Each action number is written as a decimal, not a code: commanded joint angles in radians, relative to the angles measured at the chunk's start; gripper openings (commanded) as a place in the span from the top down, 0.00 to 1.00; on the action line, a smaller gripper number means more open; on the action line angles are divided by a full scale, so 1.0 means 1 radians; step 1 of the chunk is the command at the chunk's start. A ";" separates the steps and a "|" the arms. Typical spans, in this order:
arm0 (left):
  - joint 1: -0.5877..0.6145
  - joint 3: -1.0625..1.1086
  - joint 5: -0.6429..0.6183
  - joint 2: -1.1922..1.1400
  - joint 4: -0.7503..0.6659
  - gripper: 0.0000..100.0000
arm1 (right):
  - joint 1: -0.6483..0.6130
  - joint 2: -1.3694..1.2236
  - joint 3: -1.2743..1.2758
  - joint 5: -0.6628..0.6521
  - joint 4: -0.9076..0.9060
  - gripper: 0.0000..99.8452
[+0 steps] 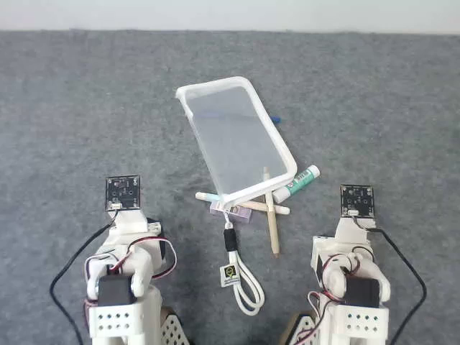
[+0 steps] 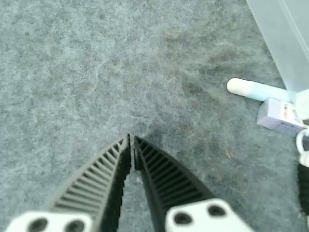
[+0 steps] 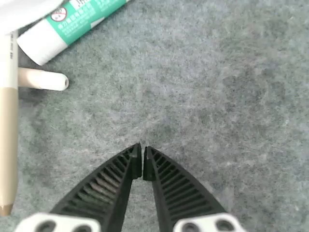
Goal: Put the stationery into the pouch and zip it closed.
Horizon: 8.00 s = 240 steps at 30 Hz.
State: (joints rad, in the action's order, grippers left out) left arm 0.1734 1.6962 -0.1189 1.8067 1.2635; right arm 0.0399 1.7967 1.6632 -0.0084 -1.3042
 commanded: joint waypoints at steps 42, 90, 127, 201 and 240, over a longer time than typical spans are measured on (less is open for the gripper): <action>0.002 -0.012 -0.008 0.017 0.003 0.99 | 0.005 0.018 0.020 0.005 -0.005 0.99; -0.060 -0.013 -0.006 0.018 0.003 0.99 | -0.016 0.019 -0.008 0.002 0.025 0.99; -0.058 -0.012 -0.009 0.018 0.000 0.99 | -0.555 -0.638 -0.698 -0.003 0.272 0.96; 0.091 -0.012 -0.006 0.018 -0.057 0.99 | -0.727 -1.326 -0.775 0.146 0.332 0.99; -0.258 -0.262 0.023 0.018 -0.083 0.66 | -0.667 -0.570 -0.451 0.100 0.486 0.99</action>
State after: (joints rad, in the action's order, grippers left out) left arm -0.0353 1.4906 -0.0775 1.8067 1.1776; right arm -0.6337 1.1308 1.2075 0.1066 -0.8378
